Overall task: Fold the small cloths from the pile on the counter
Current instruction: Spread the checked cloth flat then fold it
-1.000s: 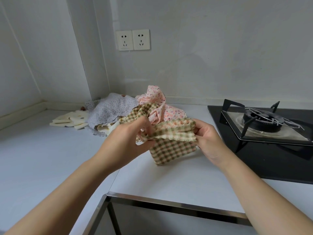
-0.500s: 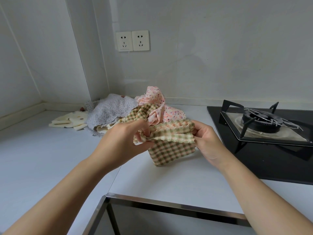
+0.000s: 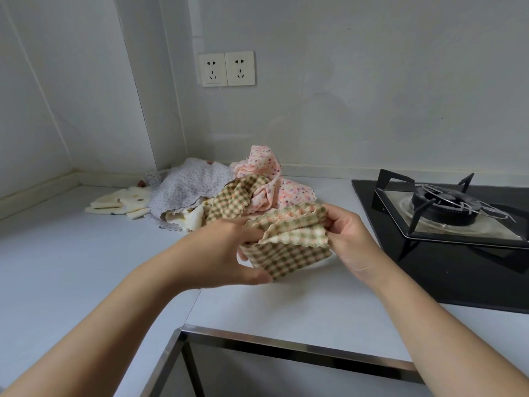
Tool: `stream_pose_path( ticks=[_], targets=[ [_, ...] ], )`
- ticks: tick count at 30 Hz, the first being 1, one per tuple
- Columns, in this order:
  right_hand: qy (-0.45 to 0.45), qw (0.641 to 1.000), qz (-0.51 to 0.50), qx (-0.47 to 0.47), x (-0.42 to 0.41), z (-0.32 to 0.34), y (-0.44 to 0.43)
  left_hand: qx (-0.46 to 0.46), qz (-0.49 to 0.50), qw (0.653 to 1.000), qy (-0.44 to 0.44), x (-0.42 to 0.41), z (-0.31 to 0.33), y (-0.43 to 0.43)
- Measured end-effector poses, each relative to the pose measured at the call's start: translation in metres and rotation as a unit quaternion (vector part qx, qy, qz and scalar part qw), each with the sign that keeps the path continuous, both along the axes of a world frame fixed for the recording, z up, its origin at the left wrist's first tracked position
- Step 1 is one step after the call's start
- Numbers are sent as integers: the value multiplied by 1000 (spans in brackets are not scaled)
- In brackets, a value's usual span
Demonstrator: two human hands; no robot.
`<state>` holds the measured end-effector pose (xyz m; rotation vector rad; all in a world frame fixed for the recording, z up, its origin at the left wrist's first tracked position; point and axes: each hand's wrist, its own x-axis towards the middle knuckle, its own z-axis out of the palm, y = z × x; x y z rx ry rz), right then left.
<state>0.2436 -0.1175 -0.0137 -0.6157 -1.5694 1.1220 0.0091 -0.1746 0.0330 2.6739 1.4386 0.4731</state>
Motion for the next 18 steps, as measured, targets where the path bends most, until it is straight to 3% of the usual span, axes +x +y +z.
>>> stream_pose_path(
  ticks=[3, 8, 13, 15, 18],
  targets=[
    [8, 1000, -8, -1, -3, 0, 0, 46, 48, 997, 42, -4, 2, 5],
    [-3, 1000, -28, -4, -9, -2, -1, 76, 32, 996, 28, -10, 4, 8],
    [-28, 998, -47, -1, -11, -5, 0, 107, 57, 988, 98, -12, 2, 8],
    [-21, 998, -59, -3, -13, -6, 1, 89, 56, 992, 67, -11, 2, 8],
    [-5, 998, -66, -20, -18, -6, 1, 14, 42, 995, -87, -9, 3, 8]
  ],
)
